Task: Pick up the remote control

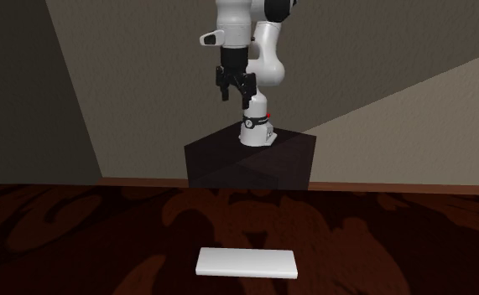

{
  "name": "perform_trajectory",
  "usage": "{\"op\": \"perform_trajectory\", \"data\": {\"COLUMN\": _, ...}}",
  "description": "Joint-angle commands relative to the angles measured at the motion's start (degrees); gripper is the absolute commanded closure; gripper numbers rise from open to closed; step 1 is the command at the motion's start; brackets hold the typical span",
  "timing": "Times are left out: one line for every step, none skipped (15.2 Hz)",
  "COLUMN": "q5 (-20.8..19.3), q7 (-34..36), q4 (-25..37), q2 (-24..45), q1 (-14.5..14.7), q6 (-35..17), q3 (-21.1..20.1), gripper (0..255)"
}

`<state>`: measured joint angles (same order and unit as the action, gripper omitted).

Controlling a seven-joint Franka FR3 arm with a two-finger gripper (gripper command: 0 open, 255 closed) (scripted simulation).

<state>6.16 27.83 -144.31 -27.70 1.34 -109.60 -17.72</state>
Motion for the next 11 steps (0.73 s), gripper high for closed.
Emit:
{"op": "perform_trajectory", "data": {"q5": 0.61, "q7": 4.03, "q4": 0.53, "q2": 3.40, "q1": -0.13, "q6": -3.41, "q3": -2.06, "gripper": 0}}
{"op": "perform_trajectory", "data": {"q5": 0.66, "q7": 6.03, "q4": 1.10, "q2": 5.41, "q1": -0.29, "q6": -5.08, "q3": -3.08, "gripper": 0}}
{"op": "perform_trajectory", "data": {"q5": 0.58, "q7": 8.06, "q4": 1.77, "q2": 7.50, "q1": -0.47, "q6": -6.72, "q3": -4.07, "gripper": 0}}
{"op": "perform_trajectory", "data": {"q5": 0.34, "q7": 10.14, "q4": 2.53, "q2": 9.66, "q1": -0.67, "q6": -8.32, "q3": -5.02, "gripper": 0}}
{"op": "perform_trajectory", "data": {"q5": -0.03, "q7": 12.26, "q4": 3.37, "q2": 11.87, "q1": -0.89, "q6": -9.87, "q3": -5.95, "gripper": 0}}
{"op": "perform_trajectory", "data": {"q5": -0.56, "q7": 14.43, "q4": 4.30, "q2": 14.15, "q1": -1.13, "q6": -11.38, "q3": -6.83, "gripper": 0}}
{"op": "perform_trajectory", "data": {"q5": -1.26, "q7": 16.67, "q4": 5.32, "q2": 16.47, "q1": -1.33, "q6": -12.81, "q3": -7.64, "gripper": 0}}
{"op": "perform_trajectory", "data": {"q5": -2.12, "q7": 18.96, "q4": 6.43, "q2": 18.85, "q1": -1.51, "q6": -14.18, "q3": -8.37, "gripper": 0}}
{"op": "perform_trajectory", "data": {"q5": -3.14, "q7": 21.30, "q4": 7.62, "q2": 21.27, "q1": -1.67, "q6": -15.47, "q3": -9.03, "gripper": 0}}
{"op": "perform_trajectory", "data": {"q5": -4.32, "q7": 23.70, "q4": 8.89, "q2": 23.73, "q1": -1.76, "q6": -16.67, "q3": -9.57, "gripper": 0}}
{"op": "perform_trajectory", "data": {"q5": -5.62, "q7": 26.13, "q4": 10.25, "q2": 26.21, "q1": -1.75, "q6": -17.78, "q3": -9.98, "gripper": 0}}
